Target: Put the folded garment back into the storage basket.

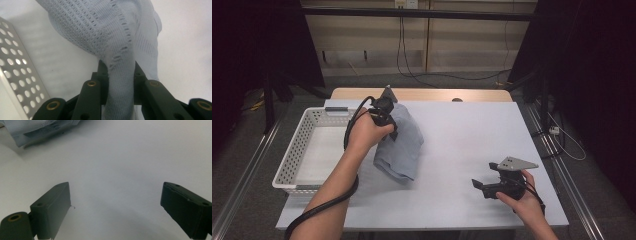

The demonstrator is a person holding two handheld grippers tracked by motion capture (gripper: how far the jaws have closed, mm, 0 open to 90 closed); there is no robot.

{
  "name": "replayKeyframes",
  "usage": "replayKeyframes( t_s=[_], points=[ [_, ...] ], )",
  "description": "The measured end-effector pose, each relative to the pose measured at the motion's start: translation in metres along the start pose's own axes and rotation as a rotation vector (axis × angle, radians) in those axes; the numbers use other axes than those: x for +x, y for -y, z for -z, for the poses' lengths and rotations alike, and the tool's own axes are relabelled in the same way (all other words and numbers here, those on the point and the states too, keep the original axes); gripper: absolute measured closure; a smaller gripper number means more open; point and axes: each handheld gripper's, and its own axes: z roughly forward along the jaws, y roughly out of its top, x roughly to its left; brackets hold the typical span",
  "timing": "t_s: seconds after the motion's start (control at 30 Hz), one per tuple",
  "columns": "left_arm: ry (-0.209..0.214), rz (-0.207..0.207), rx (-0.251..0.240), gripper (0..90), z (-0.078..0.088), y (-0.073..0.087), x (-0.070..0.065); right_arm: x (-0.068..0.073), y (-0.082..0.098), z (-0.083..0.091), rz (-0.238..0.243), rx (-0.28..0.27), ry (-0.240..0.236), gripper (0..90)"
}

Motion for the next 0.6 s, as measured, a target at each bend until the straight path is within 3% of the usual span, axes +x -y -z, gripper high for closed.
replayKeyframes(
  t_s=[0.6],
  points=[
    [-0.055,-0.049,0.017,76.2,0.019,-0.014,0.001,-0.001,0.0,0.0,0.0,0.0,-0.003,9.0]
  ],
)
